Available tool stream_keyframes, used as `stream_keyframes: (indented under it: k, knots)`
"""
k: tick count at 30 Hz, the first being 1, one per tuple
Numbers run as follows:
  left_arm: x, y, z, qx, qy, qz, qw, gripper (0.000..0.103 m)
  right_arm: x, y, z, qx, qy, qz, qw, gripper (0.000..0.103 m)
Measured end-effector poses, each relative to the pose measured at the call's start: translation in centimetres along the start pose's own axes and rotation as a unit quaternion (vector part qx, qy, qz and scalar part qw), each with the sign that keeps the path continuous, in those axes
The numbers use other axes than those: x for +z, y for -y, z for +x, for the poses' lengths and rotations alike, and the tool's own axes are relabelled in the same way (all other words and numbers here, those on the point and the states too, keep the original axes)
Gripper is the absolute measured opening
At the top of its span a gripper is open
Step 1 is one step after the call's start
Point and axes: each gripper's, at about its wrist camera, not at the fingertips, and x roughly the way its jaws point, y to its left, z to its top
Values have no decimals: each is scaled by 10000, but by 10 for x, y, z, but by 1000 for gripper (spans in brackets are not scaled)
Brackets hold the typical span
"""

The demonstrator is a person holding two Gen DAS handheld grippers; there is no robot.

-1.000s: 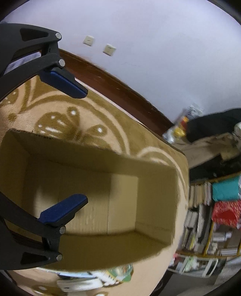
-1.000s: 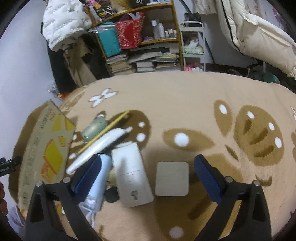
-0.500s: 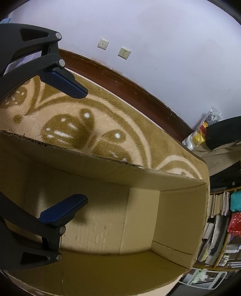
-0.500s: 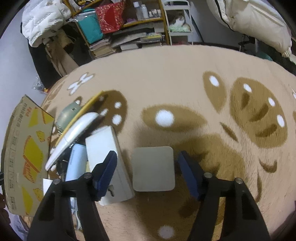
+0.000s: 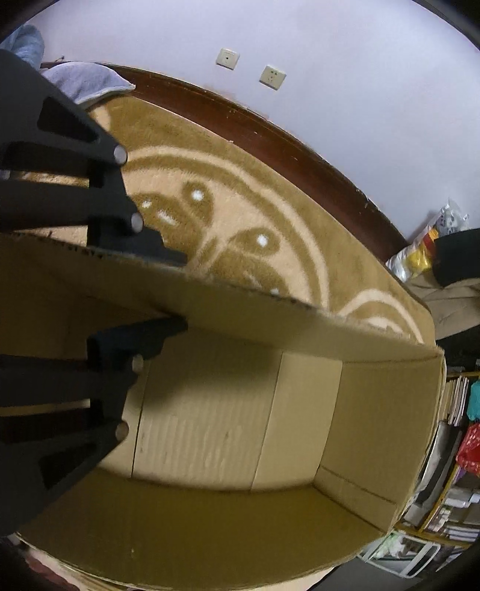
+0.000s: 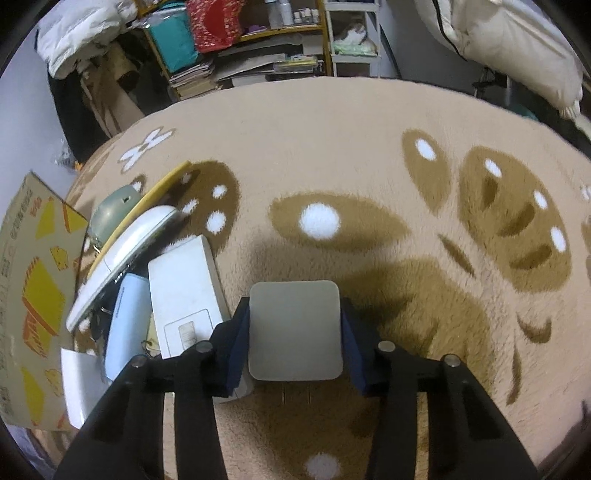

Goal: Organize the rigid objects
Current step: 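Clamp the box wall with the left gripper while the right gripper grasps the white square plug, then carry the white square plug into the box and open the right gripper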

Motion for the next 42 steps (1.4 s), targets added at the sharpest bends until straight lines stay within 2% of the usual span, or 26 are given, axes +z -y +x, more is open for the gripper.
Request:
stream_keyframes:
  k: [4, 10, 16, 24, 30, 37, 42]
  knots:
    - [-3, 5, 0, 60, 59, 93, 9999, 22, 1, -9, -4, -153, 175, -289, 9993, 47]
    - [-4, 5, -1, 29, 66, 61, 10000, 21, 9, -28, -27, 15, 607, -612, 9963, 47]
    - [-3, 4, -2, 22, 62, 61, 10000, 21, 17, -64, -60, 434, 1108, -964, 9882, 47]
    - [-2, 3, -5, 3, 87, 91, 9999, 21, 17, -124, -96, 1153, 1487, -1375, 9725, 47]
    - [-2, 3, -5, -19, 72, 98, 9999, 21, 22, -179, -121, 1779, 1749, -1694, 9534, 47]
    - [-2, 2, -6, -51, 61, 69, 9999, 21, 20, -225, -127, 2101, 1818, -2012, 9393, 47]
    - [-1, -1, -6, -107, 62, 12, 9999, 21, 18, -236, -114, 2185, 1667, -1979, 9409, 47]
